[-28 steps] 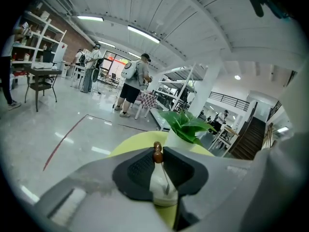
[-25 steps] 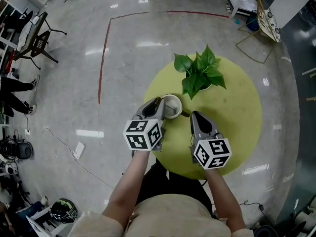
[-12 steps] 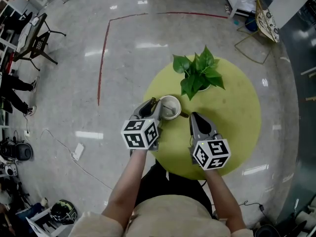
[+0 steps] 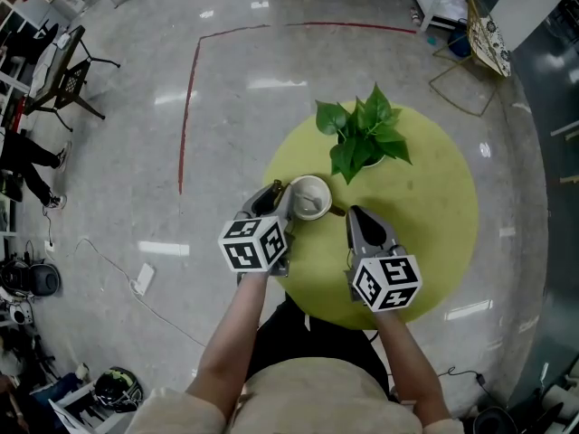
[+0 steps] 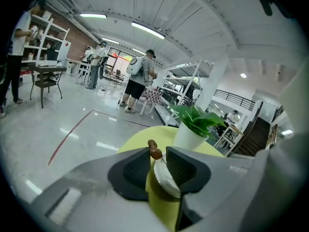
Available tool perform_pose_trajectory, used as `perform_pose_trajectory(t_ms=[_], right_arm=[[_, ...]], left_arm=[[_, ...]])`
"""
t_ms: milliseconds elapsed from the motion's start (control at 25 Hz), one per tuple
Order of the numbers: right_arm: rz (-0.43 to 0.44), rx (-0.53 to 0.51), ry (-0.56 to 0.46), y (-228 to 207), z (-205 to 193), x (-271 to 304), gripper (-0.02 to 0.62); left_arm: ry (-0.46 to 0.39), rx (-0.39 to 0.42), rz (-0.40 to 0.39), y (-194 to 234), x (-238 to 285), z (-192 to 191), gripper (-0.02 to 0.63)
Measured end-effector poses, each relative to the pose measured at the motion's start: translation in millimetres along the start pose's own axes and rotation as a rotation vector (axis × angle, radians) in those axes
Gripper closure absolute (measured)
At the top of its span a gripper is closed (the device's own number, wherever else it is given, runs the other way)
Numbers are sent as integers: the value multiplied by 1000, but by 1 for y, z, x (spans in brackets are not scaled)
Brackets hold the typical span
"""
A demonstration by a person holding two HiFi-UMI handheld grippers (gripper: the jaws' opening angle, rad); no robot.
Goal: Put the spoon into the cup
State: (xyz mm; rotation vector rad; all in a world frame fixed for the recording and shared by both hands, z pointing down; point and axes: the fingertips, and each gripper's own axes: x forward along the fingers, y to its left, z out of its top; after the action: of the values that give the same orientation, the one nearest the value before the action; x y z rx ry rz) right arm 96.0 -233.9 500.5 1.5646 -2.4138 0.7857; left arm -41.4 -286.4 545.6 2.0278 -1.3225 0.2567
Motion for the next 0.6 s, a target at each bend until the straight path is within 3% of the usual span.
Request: perform_pose_trajectory(t_ms=[600], right_arm=[[-4, -4, -1, 3, -1, -2, 594]], left_arm=[[31, -24, -18, 2, -2, -12, 489]])
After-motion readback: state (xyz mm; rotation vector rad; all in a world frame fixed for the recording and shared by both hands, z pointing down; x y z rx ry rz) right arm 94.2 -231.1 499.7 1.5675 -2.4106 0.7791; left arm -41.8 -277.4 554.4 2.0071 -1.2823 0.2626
